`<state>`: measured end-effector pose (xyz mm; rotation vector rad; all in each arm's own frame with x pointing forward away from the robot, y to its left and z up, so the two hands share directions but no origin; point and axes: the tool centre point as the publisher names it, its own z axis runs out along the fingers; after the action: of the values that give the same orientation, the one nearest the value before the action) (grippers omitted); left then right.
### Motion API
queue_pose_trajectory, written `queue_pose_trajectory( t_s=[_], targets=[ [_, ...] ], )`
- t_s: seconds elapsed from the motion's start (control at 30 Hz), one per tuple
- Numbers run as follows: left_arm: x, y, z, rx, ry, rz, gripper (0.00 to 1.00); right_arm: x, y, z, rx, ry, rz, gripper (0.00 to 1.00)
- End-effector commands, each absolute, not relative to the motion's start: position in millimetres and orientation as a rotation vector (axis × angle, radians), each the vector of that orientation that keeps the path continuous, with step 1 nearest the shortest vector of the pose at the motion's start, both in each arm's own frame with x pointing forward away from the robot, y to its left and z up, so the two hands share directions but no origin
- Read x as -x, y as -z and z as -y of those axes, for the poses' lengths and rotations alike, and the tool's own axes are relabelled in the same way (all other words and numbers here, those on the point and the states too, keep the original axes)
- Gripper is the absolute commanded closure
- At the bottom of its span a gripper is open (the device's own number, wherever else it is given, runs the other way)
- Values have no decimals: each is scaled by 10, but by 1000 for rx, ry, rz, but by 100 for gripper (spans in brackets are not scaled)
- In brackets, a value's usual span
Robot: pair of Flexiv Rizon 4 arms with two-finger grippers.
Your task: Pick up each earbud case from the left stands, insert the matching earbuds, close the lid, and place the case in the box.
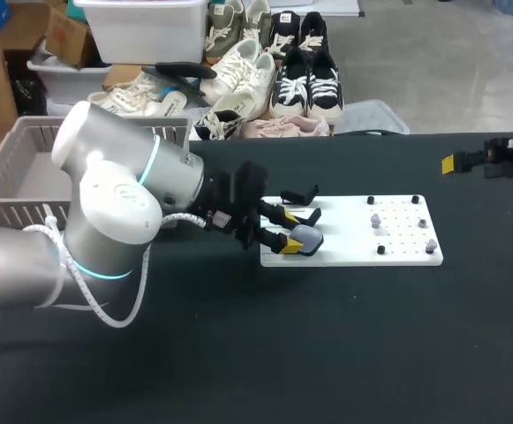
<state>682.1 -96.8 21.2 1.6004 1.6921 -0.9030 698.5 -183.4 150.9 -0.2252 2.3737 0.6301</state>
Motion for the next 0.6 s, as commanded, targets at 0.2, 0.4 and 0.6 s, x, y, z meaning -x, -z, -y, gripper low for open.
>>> queue_pose_trajectory(
  t_s=[0.2, 0.4, 0.6],
  targets=[
    [-6807, -192, 976, -1597, 923, -1681, 48, -6999, -1500, 1848, 231, -638, -2373, 0],
    [-6785, -185, 988, -1596, 930, -1676, 60, -6999, -1500, 1848, 231, -638, -2373, 0],
    [-6749, -202, 956, -1604, 938, -1659, 100, -6999, -1500, 1848, 231, -638, -2373, 0]
  ],
)
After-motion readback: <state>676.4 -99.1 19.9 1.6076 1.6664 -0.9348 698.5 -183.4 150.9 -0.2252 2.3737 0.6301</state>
